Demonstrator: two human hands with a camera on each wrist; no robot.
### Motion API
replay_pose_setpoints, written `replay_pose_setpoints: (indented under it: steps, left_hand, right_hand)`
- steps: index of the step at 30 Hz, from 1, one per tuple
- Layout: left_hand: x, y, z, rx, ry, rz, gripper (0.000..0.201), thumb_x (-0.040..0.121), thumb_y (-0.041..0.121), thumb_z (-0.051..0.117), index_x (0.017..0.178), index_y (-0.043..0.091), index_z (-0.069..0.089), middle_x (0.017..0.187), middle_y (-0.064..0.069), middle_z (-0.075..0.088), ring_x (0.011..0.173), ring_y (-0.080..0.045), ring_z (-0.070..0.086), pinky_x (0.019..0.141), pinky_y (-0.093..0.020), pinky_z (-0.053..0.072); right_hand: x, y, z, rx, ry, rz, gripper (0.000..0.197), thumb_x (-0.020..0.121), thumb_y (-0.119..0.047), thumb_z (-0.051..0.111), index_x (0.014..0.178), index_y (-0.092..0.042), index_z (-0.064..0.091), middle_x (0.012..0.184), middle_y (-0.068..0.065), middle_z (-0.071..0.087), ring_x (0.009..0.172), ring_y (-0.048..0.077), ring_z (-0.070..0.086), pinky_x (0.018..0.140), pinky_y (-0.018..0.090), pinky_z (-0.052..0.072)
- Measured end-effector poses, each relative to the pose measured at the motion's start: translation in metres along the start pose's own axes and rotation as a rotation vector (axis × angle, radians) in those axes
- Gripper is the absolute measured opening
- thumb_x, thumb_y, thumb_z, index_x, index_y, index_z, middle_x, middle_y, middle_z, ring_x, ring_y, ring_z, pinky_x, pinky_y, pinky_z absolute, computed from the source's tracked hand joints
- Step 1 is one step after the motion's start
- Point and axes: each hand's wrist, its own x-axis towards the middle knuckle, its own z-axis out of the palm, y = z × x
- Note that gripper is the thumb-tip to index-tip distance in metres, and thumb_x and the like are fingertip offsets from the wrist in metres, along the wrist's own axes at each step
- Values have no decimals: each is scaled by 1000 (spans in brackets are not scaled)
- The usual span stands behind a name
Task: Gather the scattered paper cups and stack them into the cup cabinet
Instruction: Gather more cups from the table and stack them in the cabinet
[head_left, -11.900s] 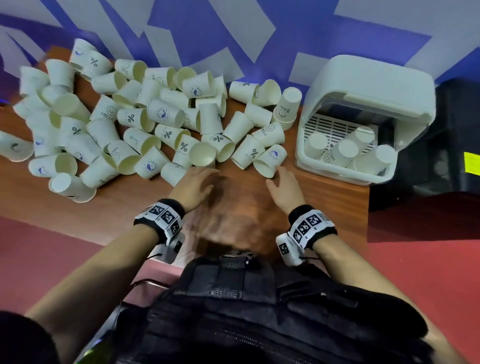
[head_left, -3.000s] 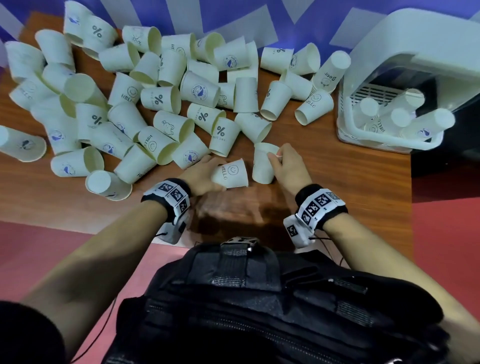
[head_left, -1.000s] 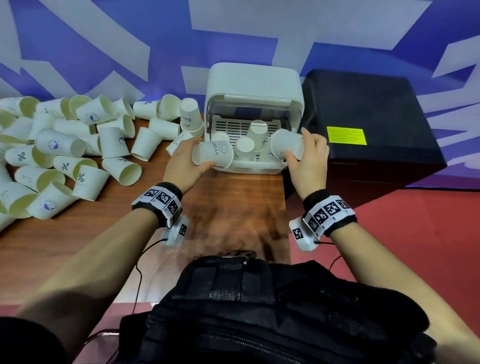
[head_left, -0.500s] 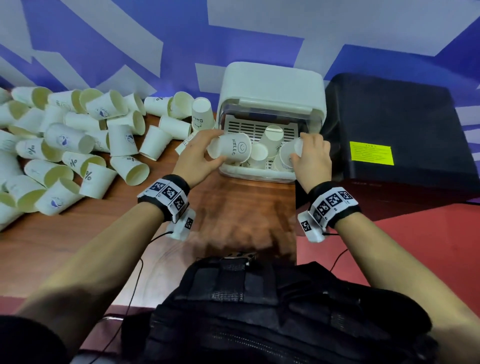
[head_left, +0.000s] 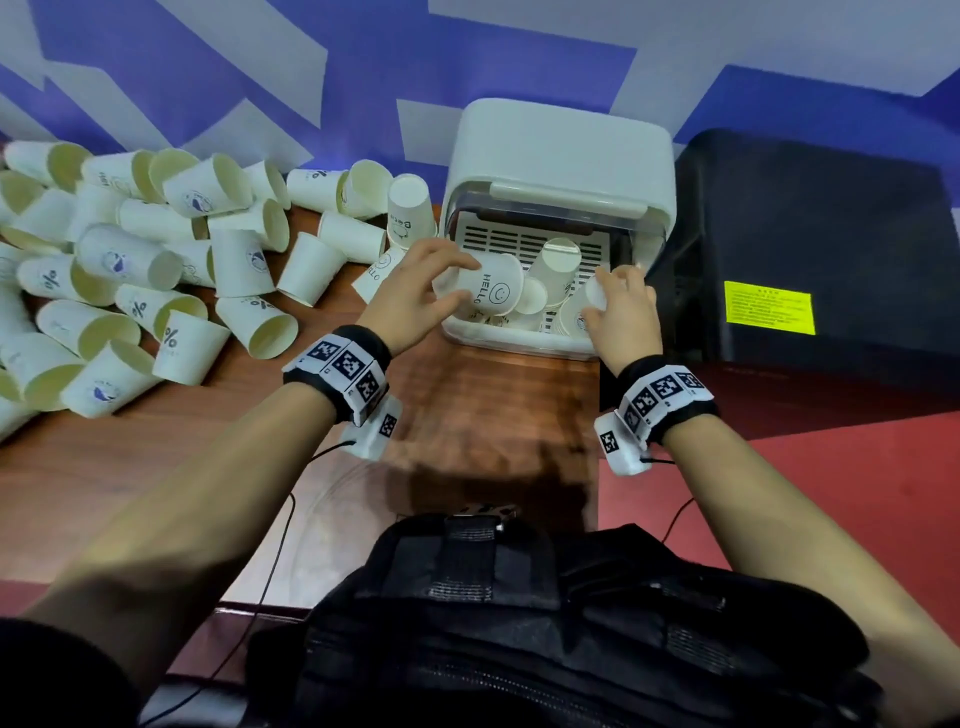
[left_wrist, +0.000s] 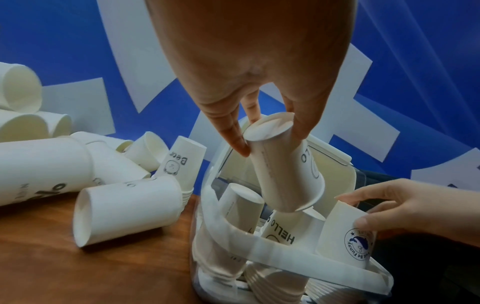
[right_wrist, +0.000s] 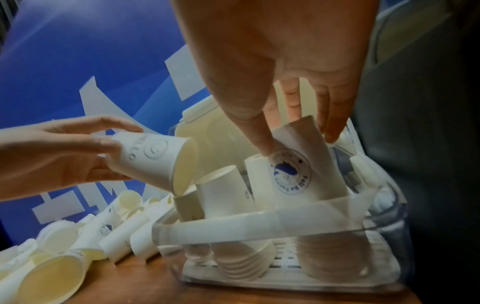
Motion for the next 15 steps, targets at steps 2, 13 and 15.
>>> replay_pose_setpoints:
  steps: [2, 13, 15]
  left_hand:
    - [9, 1, 2, 48, -43, 36, 29, 87, 20, 66, 117, 21, 61, 129, 2, 48, 122, -8, 43, 96, -14, 34]
    - [58, 18, 17, 337, -415, 212, 46, 80, 0, 68, 123, 8, 56, 133, -7, 53, 122, -28, 49, 104, -37, 37]
    - [62, 21, 25, 363, -436, 206, 46, 81, -1, 67, 125, 6, 56, 136, -9, 52, 123, -28, 48, 103, -30, 32]
  right_hand:
    - [-4, -1, -2, 32, 16, 10, 51, 88, -11, 52, 139, -9, 42, 145, 11, 32, 126, 35, 33, 104, 39, 34]
    - [-29, 9, 0, 191, 207, -46, 43, 89, -11, 55, 131, -7, 49, 144, 18, 31, 131, 34, 32, 108, 33, 26]
    - [-30, 10, 2, 205, 208, -50, 40, 90, -11, 54, 129, -5, 51, 145, 19, 29, 132, 35, 32, 109, 35, 27]
